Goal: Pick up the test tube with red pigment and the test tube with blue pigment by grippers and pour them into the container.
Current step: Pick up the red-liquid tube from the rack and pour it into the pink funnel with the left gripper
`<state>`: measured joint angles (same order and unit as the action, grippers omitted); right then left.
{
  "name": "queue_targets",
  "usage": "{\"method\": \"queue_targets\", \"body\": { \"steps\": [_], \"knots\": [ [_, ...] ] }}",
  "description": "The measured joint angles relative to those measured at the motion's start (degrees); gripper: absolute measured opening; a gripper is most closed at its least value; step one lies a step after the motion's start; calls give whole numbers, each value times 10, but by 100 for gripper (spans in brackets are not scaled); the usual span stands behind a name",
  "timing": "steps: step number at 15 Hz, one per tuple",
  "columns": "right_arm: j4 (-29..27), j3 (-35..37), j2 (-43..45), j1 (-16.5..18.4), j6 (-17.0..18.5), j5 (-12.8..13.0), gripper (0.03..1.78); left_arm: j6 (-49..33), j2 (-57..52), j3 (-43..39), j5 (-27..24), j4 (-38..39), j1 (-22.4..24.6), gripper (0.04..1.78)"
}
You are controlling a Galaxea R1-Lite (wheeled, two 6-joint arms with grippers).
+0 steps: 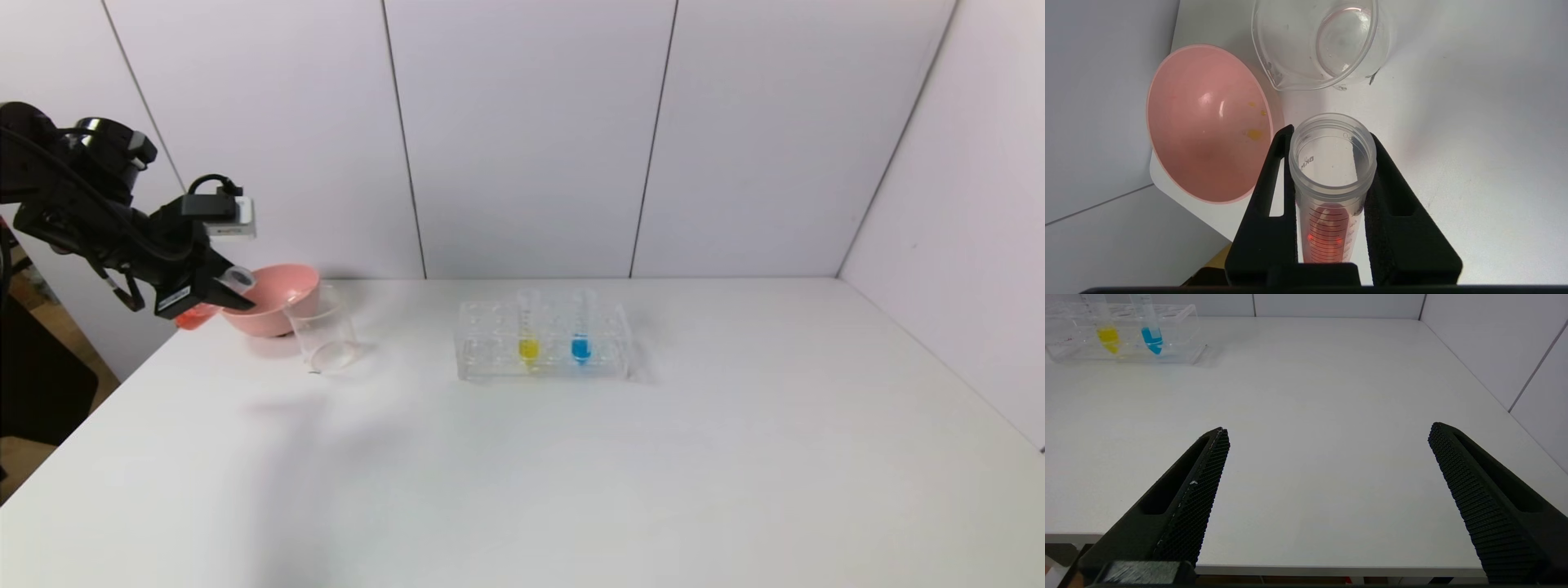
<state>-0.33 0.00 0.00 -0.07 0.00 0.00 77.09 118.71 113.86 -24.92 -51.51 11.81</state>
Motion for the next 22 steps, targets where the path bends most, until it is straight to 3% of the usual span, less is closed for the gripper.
{"method": "queue_targets", "body": {
  "steps": [22],
  "knots": [
    [0,0,0,0,0,0,177,-2,9,0,23,6,-22,47]
  ]
}}
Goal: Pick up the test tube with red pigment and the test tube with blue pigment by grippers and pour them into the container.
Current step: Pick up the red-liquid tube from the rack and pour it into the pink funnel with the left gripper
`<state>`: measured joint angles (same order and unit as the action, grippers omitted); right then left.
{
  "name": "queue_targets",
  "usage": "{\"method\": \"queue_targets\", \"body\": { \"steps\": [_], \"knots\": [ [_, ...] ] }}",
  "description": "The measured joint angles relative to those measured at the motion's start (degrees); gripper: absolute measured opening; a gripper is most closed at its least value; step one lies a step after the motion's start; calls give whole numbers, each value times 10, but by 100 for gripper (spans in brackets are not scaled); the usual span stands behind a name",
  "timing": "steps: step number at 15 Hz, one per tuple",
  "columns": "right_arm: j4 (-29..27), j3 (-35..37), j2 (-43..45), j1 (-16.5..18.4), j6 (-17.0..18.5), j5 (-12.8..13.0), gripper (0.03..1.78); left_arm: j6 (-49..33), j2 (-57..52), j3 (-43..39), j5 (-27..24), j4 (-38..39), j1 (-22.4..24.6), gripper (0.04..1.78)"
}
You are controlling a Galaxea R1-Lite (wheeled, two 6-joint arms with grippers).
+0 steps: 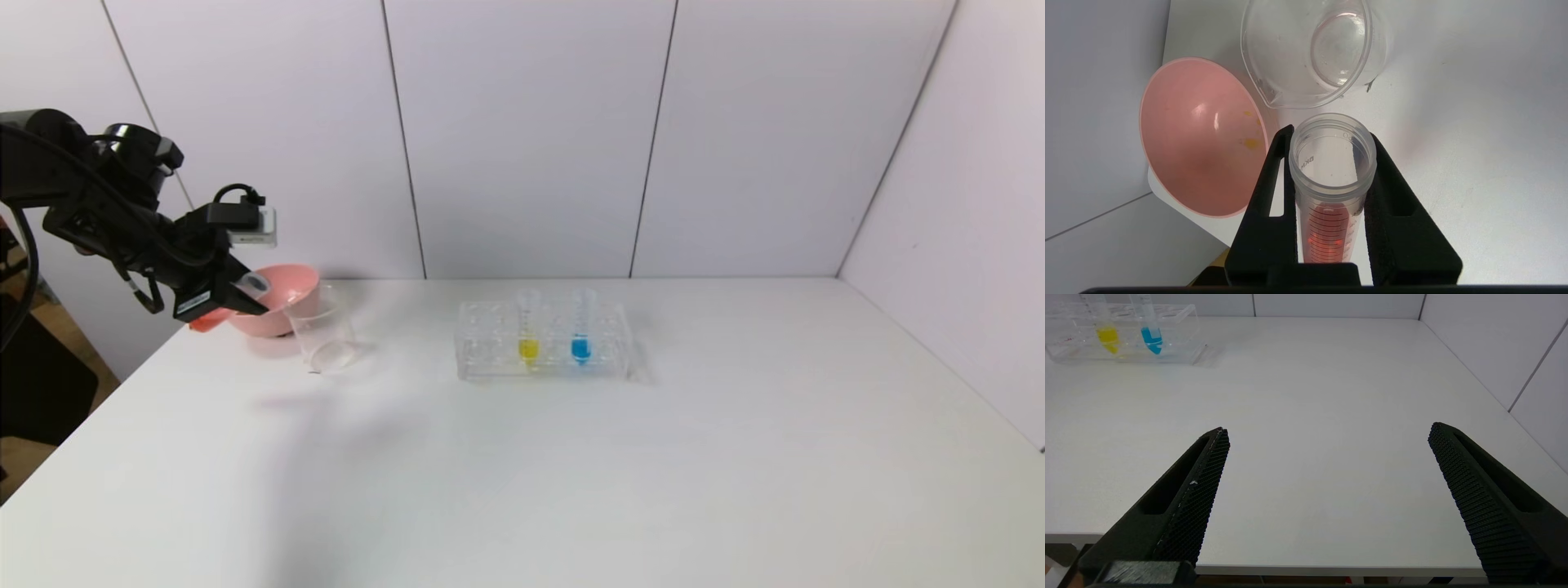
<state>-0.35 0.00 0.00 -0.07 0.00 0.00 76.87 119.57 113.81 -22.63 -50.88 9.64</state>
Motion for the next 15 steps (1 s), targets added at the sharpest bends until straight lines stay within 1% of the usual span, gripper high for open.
{"method": "queue_targets", "body": {
  "steps": [9,12,15],
  "knots": [
    [0,0,0,0,0,0,177,2,-10,0,1,-2,0,47],
    [0,0,0,0,0,0,177,4,-16,0,19,-4,0,47],
    [0,0,0,0,0,0,177,10,-19,-2,22,-6,1,47]
  ]
}}
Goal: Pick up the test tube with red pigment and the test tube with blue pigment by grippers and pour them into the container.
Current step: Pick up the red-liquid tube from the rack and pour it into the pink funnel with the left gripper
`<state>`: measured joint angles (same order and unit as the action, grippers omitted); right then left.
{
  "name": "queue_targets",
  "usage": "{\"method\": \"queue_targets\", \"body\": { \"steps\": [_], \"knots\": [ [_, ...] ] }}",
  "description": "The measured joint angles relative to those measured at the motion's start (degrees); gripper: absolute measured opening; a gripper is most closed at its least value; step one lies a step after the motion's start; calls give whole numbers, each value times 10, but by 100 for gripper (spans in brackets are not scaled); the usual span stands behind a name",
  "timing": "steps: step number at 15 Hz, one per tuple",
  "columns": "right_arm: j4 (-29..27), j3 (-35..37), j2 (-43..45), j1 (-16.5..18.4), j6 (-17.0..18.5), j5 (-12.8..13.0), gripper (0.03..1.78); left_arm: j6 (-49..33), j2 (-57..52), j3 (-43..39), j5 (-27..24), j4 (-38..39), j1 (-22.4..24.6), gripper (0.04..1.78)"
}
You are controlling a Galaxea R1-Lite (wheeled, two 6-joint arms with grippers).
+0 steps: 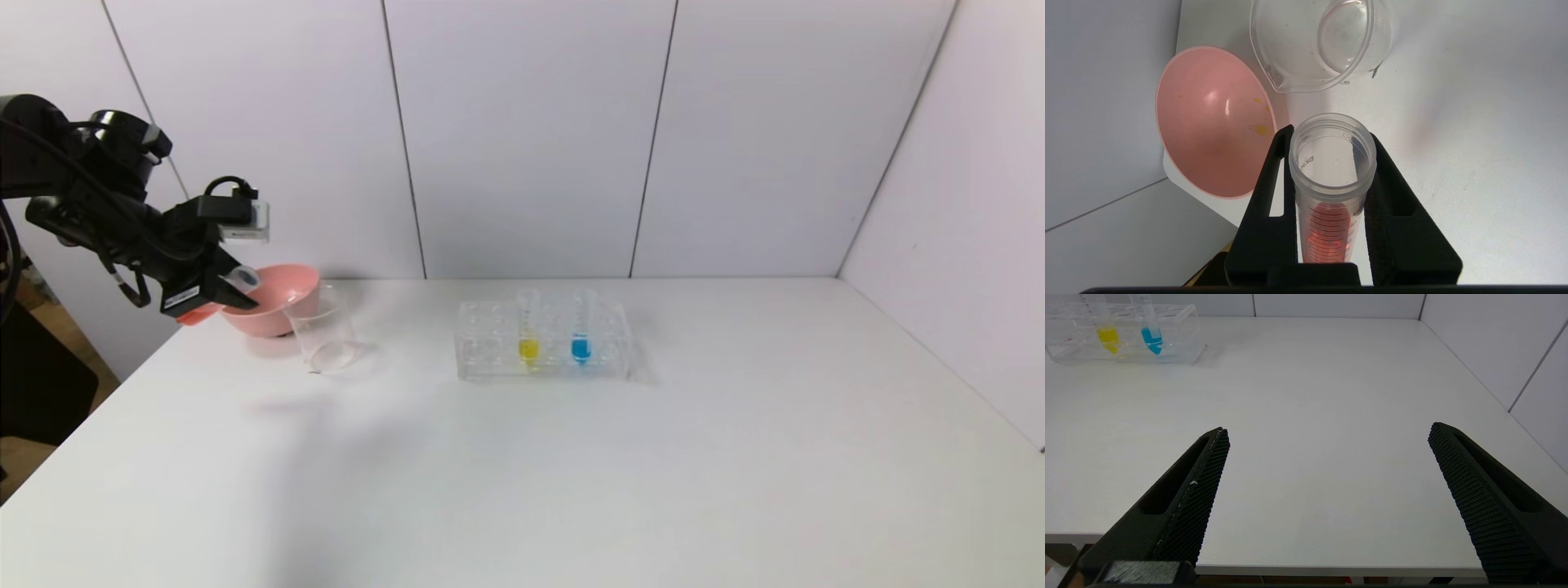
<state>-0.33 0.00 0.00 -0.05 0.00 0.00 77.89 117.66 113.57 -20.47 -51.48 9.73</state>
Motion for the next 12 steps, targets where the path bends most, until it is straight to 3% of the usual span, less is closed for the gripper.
{"method": "queue_targets", "body": {
  "steps": [12],
  "knots": [
    [0,0,0,0,0,0,177,2,-1,-3,-4,3,-5,47]
  ]
}}
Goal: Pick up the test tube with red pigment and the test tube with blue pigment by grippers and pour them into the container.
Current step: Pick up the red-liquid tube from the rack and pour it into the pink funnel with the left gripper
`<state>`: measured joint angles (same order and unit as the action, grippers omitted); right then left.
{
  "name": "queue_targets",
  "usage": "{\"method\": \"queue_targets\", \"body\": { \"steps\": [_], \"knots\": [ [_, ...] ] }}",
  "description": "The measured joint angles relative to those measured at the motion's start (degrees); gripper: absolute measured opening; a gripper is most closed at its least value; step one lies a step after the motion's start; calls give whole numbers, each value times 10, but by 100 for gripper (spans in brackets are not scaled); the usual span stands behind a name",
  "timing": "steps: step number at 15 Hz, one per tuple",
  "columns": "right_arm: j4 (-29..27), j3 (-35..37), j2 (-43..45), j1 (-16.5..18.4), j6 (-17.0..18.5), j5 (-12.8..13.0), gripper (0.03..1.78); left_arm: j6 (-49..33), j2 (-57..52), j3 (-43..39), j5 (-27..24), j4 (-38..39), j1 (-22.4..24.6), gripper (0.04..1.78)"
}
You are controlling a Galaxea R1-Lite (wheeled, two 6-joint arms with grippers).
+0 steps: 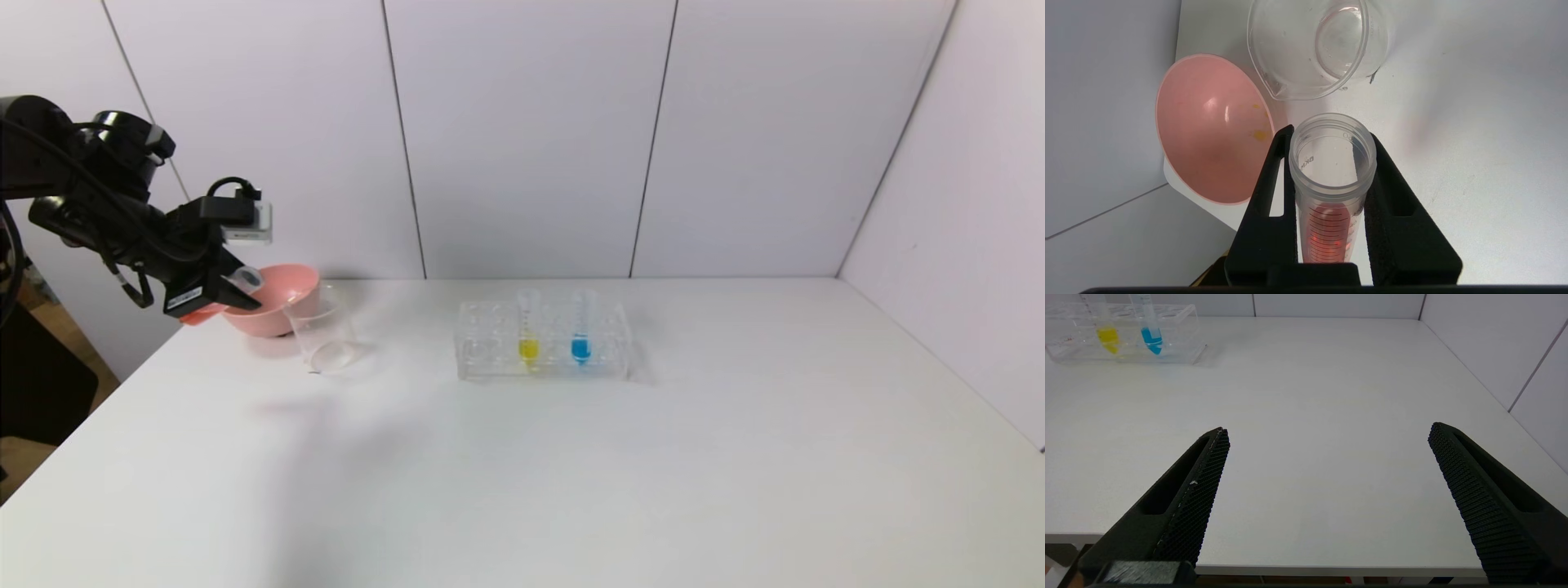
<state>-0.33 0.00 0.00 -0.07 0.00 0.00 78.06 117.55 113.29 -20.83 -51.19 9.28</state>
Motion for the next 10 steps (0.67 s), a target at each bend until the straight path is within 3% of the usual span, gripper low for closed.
{"method": "queue_targets", "body": {
  "steps": [10],
  "knots": [
    [0,0,0,0,0,0,177,-1,-6,-1,6,-6,-2,47]
  ]
}}
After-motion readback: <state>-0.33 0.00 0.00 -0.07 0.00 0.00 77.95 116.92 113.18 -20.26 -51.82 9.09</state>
